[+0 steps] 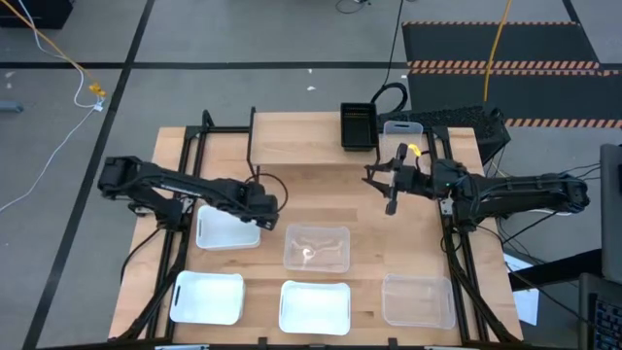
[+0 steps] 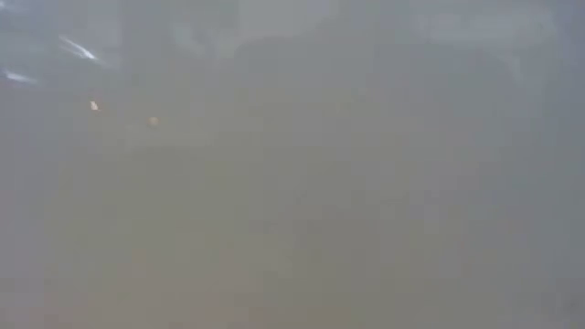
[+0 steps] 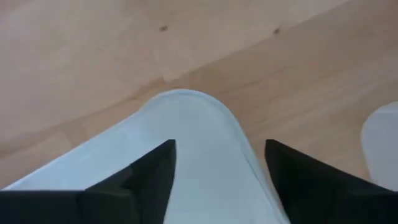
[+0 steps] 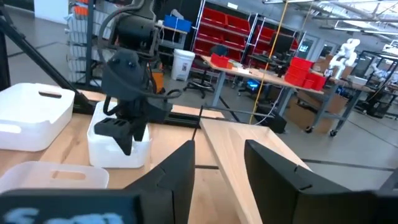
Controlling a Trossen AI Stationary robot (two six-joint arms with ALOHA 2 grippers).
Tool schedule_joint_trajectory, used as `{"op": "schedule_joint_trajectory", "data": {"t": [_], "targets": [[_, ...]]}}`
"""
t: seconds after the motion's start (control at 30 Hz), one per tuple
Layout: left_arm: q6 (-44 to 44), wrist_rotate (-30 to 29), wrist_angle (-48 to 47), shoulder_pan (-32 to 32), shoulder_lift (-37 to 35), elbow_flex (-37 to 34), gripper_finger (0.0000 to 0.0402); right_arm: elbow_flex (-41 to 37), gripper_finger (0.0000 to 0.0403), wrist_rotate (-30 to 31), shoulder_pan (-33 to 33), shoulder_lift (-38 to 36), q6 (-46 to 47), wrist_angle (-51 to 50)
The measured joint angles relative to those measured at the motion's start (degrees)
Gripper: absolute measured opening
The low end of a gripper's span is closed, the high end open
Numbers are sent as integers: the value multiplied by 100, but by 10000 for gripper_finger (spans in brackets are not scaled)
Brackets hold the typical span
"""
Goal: Stack baskets on shelf by color
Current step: Put the top white bin on the shelf
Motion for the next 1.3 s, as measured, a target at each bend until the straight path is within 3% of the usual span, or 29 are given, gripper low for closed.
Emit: {"op": "schedule_joint_trajectory", "data": {"t": [0.17,0.33,0.5,0.6,0.77,1.0,1.17,1.3], "targets": [[174,426,32,50,215,0,128,0,132,1,-2,0,-64,-48],[78,826,11,101,-60,0,15,0,132,10,-4,0,-102,-52],[31,996,3,92,-684,0,15,2,132,14,-4,0,-103,-67],[-157,1382,-162,66,-1323,21,7,2,132,16,-4,0,-113,-127],[-699,1445,-827,-295,-2438,436,11,-28,132,16,-7,0,-247,-128],[-1045,-219,-2601,-780,-3031,1954,6,-70,132,18,-9,-2,-361,-25],[443,-1041,-2583,-715,-2889,3356,13,-70,132,18,-13,12,-356,13],[3007,-1337,-2165,-415,-2463,4533,5,-72,132,18,-15,34,-356,18]]}}
